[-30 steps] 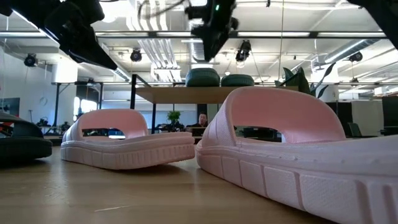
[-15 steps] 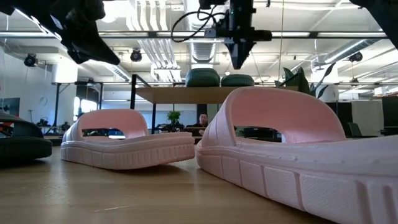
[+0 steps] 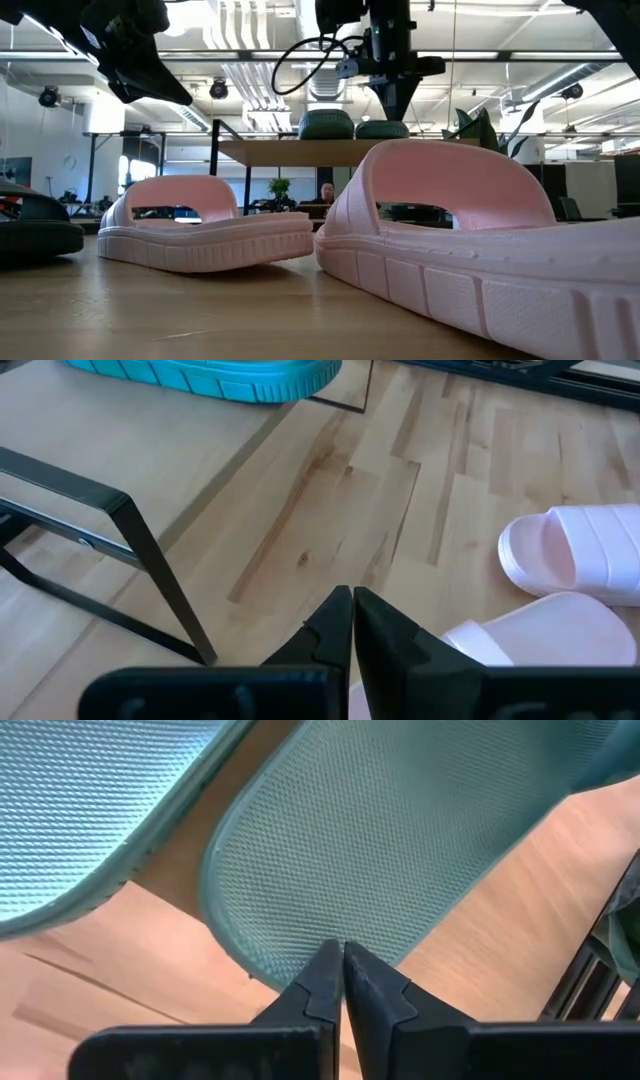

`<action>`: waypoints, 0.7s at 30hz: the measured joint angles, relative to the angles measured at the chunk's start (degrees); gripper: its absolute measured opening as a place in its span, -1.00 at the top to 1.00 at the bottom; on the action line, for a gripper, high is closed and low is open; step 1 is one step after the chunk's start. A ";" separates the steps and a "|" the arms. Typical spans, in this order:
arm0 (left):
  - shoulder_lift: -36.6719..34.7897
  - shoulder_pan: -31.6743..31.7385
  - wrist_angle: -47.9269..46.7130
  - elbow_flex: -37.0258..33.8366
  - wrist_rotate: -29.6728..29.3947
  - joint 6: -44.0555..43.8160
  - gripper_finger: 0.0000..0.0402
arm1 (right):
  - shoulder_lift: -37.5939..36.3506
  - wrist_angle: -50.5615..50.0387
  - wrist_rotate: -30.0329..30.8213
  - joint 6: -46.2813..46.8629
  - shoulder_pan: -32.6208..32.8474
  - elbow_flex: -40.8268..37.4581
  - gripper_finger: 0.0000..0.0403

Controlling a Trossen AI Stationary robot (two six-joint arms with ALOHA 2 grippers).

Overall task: Pick and place slides into the shelf
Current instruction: Adjust the green slide on the shelf, then prepare the pink pair of slides

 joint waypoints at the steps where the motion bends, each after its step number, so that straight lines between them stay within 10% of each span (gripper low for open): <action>1: -0.02 0.00 0.03 0.00 0.00 0.02 1.00 | 0.00 0.04 -0.01 0.02 0.24 -0.23 0.96; 21: 0.01 0.00 -0.09 -0.13 0.02 0.11 1.00 | -5.35 -0.51 4.91 6.85 4.51 -0.66 0.96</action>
